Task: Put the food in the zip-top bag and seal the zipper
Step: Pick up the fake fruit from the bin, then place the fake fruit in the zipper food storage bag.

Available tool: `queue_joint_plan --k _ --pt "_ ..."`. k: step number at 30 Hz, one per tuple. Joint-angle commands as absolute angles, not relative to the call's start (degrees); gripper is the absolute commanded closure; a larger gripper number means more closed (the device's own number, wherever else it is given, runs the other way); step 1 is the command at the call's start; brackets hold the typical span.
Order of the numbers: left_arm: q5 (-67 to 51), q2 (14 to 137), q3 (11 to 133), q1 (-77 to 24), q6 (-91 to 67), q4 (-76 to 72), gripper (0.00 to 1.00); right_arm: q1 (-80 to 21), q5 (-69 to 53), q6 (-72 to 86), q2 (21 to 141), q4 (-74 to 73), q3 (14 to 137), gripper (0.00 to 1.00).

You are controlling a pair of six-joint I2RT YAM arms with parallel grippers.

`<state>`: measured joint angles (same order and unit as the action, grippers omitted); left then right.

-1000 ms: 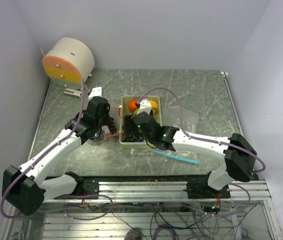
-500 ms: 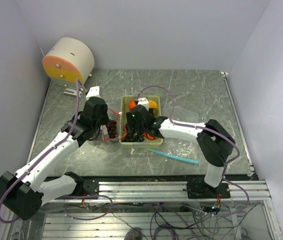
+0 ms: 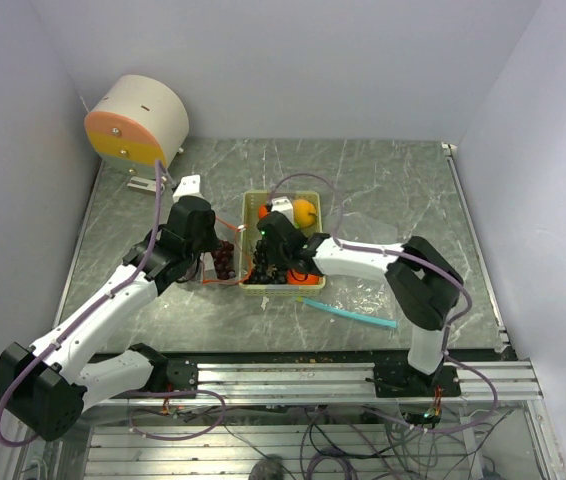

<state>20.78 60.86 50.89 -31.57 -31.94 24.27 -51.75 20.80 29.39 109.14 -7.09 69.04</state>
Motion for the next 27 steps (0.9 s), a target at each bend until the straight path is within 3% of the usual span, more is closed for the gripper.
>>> queue_joint_plan --k 1,14,27 --pt "22.09 59.69 50.60 -31.45 -31.58 22.90 0.93 -51.67 25.22 28.27 99.72 -9.27 67.35 1.00" --pt "21.80 63.50 51.14 -31.39 -31.98 20.07 0.93 -51.89 11.26 21.74 71.97 -2.29 57.81 1.00" --pt "21.34 66.11 54.35 -31.45 -31.52 20.97 0.93 -55.18 -9.23 18.98 72.17 8.21 53.88 1.00"
